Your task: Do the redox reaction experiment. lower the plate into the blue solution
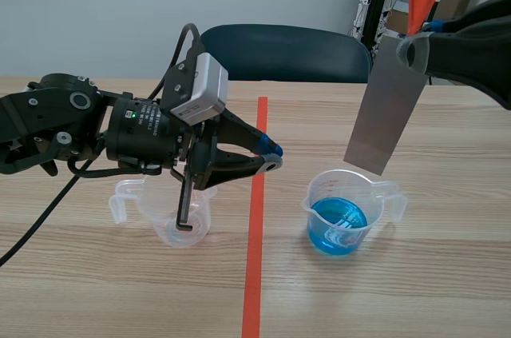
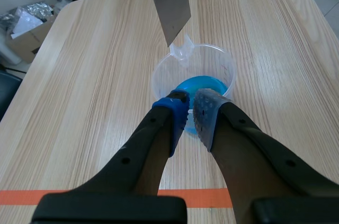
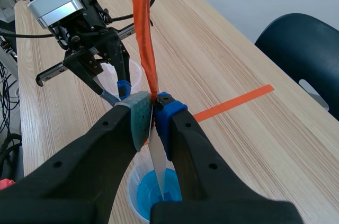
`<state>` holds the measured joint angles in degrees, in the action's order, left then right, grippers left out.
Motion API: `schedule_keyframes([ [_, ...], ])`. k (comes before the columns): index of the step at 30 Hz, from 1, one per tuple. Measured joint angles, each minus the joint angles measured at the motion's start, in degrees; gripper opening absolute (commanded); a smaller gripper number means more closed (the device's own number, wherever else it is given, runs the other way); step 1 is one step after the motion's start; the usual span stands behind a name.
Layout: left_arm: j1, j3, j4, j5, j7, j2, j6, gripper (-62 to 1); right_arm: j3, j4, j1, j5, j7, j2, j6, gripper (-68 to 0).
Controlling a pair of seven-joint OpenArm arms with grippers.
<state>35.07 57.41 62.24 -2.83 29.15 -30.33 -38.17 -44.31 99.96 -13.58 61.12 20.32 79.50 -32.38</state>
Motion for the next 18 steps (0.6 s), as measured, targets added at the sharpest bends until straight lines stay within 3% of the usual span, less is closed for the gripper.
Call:
schedule_keyframes([
  [8, 0.00, 0.00, 0.00, 0.00, 0.00, -0.02, 0.00, -53.9, 0.00, 0.00, 0.00, 0.00, -0.15, -0.20, 0.00, -66.9],
  [13, -0.02, 0.00, 0.00, -0.04, 1.57, -0.63, 1.05, -55.3, 0.00, -1.16, 0.02, 0.00, -0.90, -2.29, 0.00, -66.9],
  [18, -0.79, -0.02, 0.00, -2.97, 3.04, -3.74, 1.49, -55.4, 0.00, -3.80, 0.02, 0.00, -0.92, -3.80, 0.02, -66.9],
])
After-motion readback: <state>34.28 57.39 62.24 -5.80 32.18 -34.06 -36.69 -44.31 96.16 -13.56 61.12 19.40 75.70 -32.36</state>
